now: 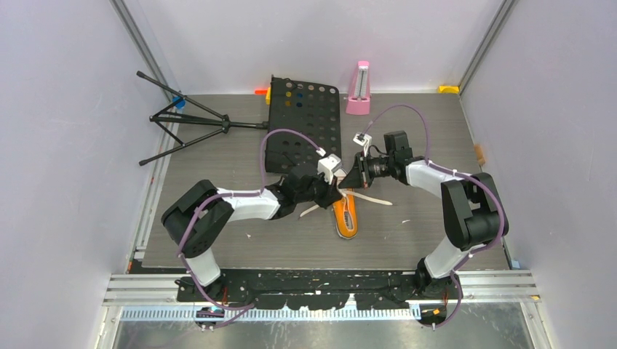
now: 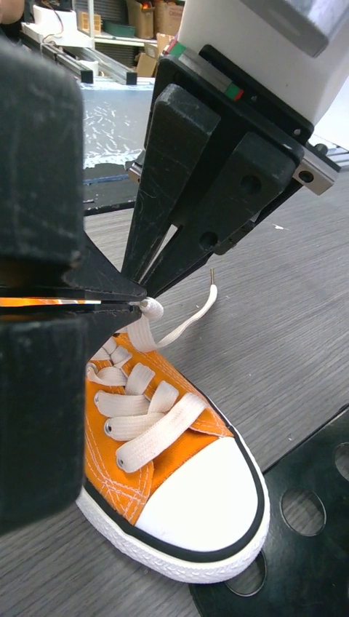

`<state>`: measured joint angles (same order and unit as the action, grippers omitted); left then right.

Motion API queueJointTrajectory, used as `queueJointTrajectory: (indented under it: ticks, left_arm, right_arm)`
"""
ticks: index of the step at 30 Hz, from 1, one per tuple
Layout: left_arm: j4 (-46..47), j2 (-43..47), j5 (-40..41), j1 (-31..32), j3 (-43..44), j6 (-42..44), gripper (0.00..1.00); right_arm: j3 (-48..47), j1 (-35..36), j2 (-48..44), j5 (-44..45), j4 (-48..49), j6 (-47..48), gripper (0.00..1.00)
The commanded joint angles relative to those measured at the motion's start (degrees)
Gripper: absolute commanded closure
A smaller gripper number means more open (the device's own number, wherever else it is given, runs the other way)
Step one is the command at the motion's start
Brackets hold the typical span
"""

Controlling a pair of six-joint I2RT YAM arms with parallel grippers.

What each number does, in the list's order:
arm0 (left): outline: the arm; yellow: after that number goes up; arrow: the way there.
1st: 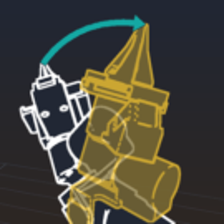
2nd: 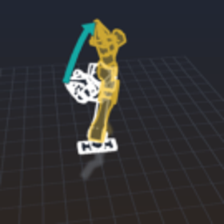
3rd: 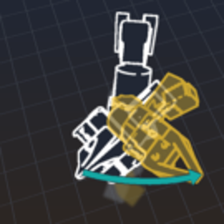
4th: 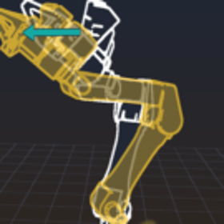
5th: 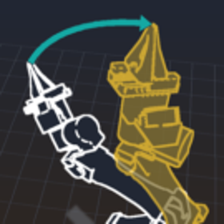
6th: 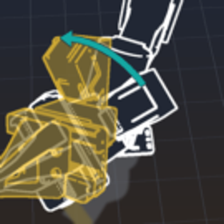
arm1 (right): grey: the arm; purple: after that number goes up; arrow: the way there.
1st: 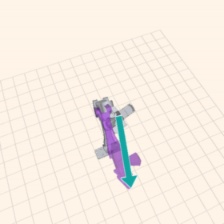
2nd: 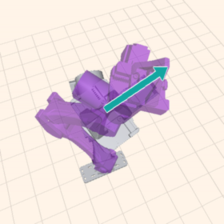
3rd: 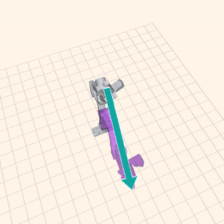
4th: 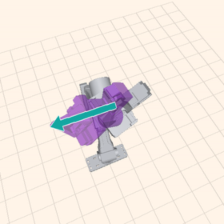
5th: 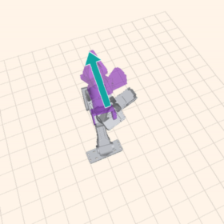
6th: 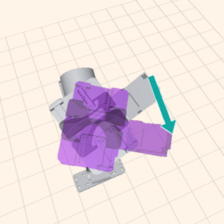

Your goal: Tie the shoes

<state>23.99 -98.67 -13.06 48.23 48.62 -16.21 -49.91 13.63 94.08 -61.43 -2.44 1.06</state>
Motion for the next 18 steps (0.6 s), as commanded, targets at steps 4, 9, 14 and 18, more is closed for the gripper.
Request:
queueJointTrajectory:
  ticks: [4,9,14,18]
  left_arm:
    - [3.91,2.04,1.20,-0.06,1.45,-0.93,0.99]
    - [5.47,3.64,2.12,-0.05,0.12,-2.77,0.99]
    - [5.48,4.26,3.23,-0.31,-0.26,-4.73,1.00]
    - [5.08,4.97,4.06,-0.88,-0.77,-6.25,1.00]
  right_arm:
    - [-2.82,-0.70,0.69,-1.63,0.57,-0.97,1.00]
    - [-2.96,-0.89,1.04,-1.16,1.03,-3.85,1.00]
    - [-2.03,-1.09,1.39,-0.75,3.92,-7.06,1.00]
    - [-1.25,-1.15,1.34,-1.09,6.23,-8.70,1.00]
